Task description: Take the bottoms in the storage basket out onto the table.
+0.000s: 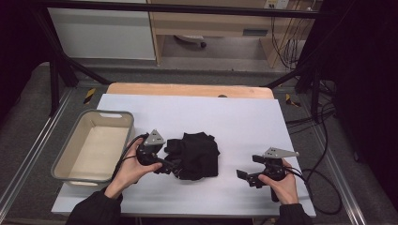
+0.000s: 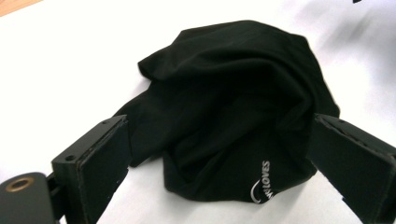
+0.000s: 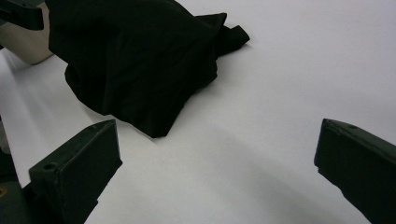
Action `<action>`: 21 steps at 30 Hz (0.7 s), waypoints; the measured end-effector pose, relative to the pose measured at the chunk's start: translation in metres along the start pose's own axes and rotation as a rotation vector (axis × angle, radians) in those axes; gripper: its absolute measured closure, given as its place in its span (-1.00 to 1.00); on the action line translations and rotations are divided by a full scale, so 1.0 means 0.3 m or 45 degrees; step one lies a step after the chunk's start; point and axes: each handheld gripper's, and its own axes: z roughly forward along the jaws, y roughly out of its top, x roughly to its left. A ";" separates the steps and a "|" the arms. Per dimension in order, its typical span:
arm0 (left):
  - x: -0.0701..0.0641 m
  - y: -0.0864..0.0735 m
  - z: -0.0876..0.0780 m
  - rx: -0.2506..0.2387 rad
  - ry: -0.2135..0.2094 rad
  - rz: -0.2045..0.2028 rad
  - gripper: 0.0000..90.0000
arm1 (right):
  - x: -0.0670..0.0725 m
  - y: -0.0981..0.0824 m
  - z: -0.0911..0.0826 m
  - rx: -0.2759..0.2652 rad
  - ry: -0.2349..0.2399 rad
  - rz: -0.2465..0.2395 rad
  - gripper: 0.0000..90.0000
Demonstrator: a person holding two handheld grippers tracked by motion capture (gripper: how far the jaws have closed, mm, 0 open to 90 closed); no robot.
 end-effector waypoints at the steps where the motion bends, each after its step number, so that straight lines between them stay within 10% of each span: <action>1: 0.004 -0.003 -0.004 0.000 0.005 -0.003 -0.86 | 0.000 0.000 0.000 0.000 -0.001 -0.001 -0.98; 21: 0.060 -0.037 -0.092 -0.050 0.064 -0.043 -0.86 | 0.000 0.001 -0.001 0.000 -0.001 0.002 -0.98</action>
